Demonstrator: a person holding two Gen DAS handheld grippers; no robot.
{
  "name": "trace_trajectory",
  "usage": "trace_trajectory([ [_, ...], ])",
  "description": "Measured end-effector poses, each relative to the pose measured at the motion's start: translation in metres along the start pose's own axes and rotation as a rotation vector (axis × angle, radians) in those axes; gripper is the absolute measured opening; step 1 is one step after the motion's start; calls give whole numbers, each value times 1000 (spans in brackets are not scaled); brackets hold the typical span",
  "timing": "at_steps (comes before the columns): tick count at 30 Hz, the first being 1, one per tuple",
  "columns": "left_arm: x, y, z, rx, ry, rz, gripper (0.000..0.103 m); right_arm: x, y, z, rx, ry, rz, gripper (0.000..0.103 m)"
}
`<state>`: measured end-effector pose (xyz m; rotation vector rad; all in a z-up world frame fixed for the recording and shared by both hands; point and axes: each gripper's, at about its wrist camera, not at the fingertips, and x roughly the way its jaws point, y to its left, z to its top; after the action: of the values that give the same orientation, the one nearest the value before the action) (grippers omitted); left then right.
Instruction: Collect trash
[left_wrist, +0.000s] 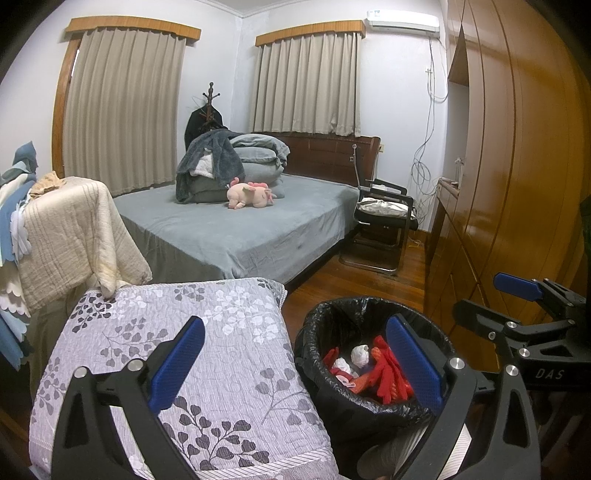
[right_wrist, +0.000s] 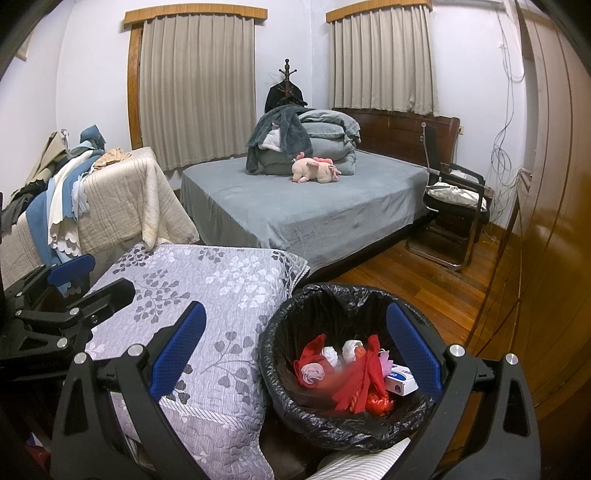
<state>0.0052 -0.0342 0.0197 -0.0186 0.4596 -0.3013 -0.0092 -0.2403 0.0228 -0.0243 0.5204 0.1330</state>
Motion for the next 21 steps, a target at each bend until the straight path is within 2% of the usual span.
trace_trajectory([
  [21, -2, 4, -9, -3, 12, -3, 97, -1, 3, -4, 2, 6, 1, 96],
])
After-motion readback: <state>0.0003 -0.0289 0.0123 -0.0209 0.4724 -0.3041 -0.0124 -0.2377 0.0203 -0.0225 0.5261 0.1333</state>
